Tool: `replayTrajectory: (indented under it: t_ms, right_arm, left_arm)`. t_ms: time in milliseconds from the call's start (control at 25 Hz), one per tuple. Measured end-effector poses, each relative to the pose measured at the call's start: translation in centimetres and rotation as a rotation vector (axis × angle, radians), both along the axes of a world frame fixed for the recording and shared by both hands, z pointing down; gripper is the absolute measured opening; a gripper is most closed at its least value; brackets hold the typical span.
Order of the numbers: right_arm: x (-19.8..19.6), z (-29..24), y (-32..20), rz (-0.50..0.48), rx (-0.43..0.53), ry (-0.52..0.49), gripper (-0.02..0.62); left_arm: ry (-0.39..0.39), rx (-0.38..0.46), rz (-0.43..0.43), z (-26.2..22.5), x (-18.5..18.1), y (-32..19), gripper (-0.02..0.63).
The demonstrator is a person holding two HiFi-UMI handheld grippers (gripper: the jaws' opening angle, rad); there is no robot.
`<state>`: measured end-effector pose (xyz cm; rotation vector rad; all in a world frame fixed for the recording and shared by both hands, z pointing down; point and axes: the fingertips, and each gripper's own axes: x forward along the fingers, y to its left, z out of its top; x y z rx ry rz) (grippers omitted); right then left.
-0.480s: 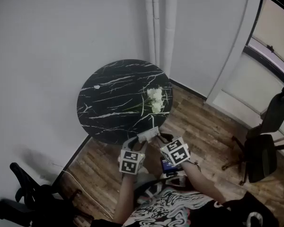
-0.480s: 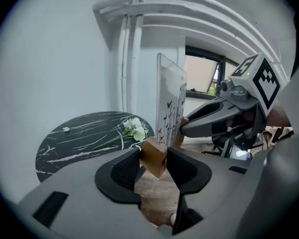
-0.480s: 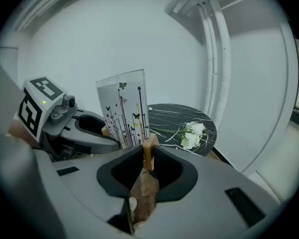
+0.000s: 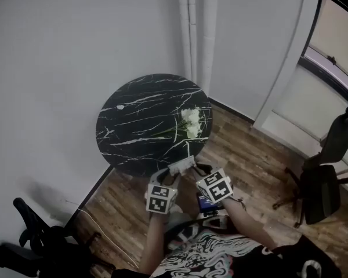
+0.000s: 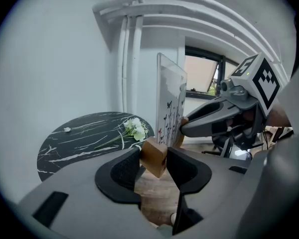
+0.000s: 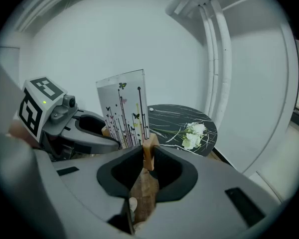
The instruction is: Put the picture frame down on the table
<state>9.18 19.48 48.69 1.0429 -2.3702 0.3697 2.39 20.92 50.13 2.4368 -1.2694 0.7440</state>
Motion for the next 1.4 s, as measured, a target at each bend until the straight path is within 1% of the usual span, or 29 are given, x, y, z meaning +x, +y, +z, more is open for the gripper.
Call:
replayTrajectory:
  t_ms: [240,520,640,880,1000,1160,1400]
  right_arm:
    - [0.4,-0.2,0.4,0.001,-0.028,-0.015,0.069]
    - [0.6,0.0,0.9,0.007,-0.028,-0.036,0.069]
    - [0.3,0.2,1.1,-0.001,-0.044,-0.038,0.069]
    - [-0.3,0.7,0.2,-0.012,-0.065,-0.055,0.069]
    - [-1.4,1.2,-0.7,-0.021,-0.076,-0.061,0.069]
    - [-2.2,1.8,-2.6,-0.03,-0.086,-0.045,0.069]
    - [-2.8,3.1,-7.9,-0.011,-0.103,-0.031,0.069]
  left_arm:
    - [-0.009,0.003,0.004,-0.2,0.4,0.1,0.176]
    - [-0.03,-0.003,0.012,-0.3,0.4,0.7,0.176]
    - [-0.052,-0.003,0.012,-0.1,0.1,0.7,0.176]
    - [-0.06,-0.011,-0.002,0.1,-0.5,-0.1,0.176]
    - [-0.075,-0.017,-0.004,0.5,-1.6,-1.0,0.176]
    - [-0.05,-0.039,-0.01,1.4,-2.4,-2.9,0.176]
    - [-0.029,-0.066,0.009,2.7,-2.9,-8.0,0.176]
